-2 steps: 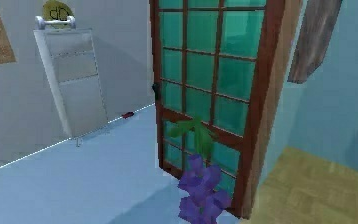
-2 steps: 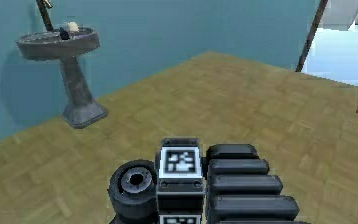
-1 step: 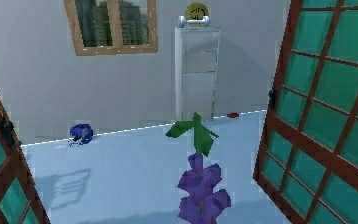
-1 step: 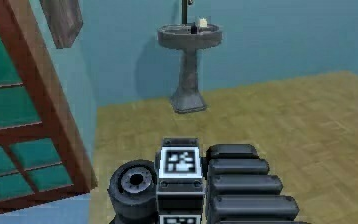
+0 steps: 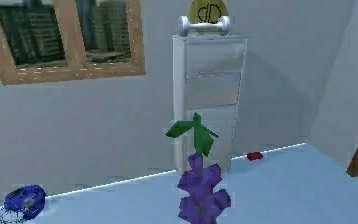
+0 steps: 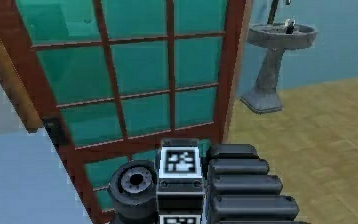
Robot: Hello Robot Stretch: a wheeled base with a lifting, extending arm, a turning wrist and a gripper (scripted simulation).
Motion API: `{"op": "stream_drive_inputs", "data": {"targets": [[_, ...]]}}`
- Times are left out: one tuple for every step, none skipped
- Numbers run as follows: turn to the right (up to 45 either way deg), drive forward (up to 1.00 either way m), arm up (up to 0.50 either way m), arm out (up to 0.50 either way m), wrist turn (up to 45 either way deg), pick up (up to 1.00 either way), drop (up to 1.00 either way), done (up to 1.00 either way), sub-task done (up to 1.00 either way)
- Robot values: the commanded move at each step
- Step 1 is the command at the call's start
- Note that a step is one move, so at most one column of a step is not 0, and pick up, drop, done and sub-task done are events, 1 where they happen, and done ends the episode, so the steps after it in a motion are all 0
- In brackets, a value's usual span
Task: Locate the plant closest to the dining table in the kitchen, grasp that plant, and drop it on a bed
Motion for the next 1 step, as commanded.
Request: {"op": "stream_drive_inputs", "data": {"targets": [[-3.0,0.0,0.0,0.0,0.0,0.0,0.0,0.0,0.0]]}}
